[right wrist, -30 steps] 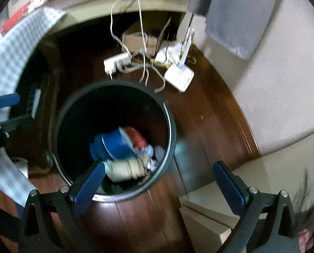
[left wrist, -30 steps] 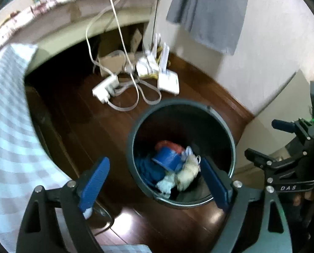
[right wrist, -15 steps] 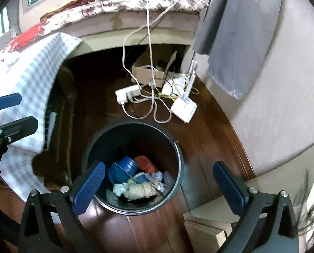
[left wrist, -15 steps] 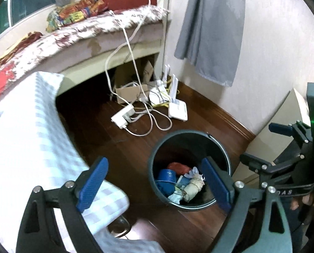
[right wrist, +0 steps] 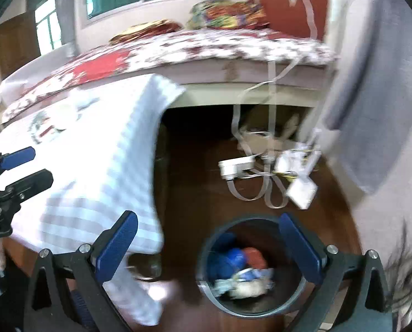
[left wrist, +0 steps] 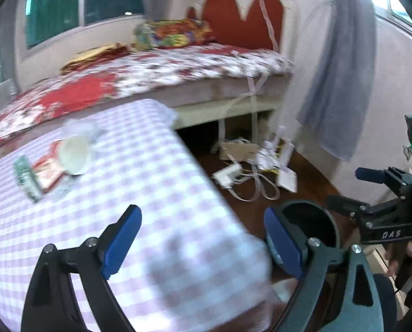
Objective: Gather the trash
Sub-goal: 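Move both tools back over the table toward the remaining trash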
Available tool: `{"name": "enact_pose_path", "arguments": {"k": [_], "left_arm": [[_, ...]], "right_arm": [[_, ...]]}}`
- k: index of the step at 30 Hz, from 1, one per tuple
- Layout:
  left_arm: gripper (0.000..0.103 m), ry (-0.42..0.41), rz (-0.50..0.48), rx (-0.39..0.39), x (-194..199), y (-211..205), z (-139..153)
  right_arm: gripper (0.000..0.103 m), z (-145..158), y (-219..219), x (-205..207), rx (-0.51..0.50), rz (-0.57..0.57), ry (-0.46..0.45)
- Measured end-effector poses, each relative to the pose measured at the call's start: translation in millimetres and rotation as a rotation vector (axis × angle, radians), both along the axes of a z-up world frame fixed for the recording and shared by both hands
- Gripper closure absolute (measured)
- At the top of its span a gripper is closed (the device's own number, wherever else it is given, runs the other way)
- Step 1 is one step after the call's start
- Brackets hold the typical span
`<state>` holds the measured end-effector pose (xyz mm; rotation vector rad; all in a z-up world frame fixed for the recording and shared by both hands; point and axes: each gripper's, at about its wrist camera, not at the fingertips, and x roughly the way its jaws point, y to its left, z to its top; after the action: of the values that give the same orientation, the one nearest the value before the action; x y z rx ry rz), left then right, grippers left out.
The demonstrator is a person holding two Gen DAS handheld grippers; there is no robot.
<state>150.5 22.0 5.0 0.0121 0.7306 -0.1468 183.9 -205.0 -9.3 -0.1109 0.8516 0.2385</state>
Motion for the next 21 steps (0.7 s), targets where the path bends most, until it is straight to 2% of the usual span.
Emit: {"name": "enact_pose_path", "arguments": {"k": [11, 13, 15, 17, 19, 21], "left_arm": [[0.012, -0.027, 0.285, -0.010, -14, 132, 1], [0.013, -0.028, 0.331, -0.021, -14, 155, -2], [0.016, -0.031, 0.370, -0.034, -13, 173, -5], [0.018, -0.028, 0.396, -0.039, -10, 185, -7], [0.018, -0.025, 0.417, -0.041, -3, 196, -12], [0.019, -0.020, 0.431, -0.043, 4, 203, -16]], "right_arm": [[0.001, 20, 139, 32, 0.034, 0.218, -0.051], [0.005, 22, 159, 37, 0.049, 0.252, -0.055], [0.018, 24, 180, 43, 0.059, 0.285, -0.058], [0.026, 23, 199, 50, 0.064, 0.302, -0.065], [0.029, 21, 216, 59, 0.061, 0.315, -0.068], [0.036, 15, 232, 70, 0.067, 0.331, -0.055]]}}
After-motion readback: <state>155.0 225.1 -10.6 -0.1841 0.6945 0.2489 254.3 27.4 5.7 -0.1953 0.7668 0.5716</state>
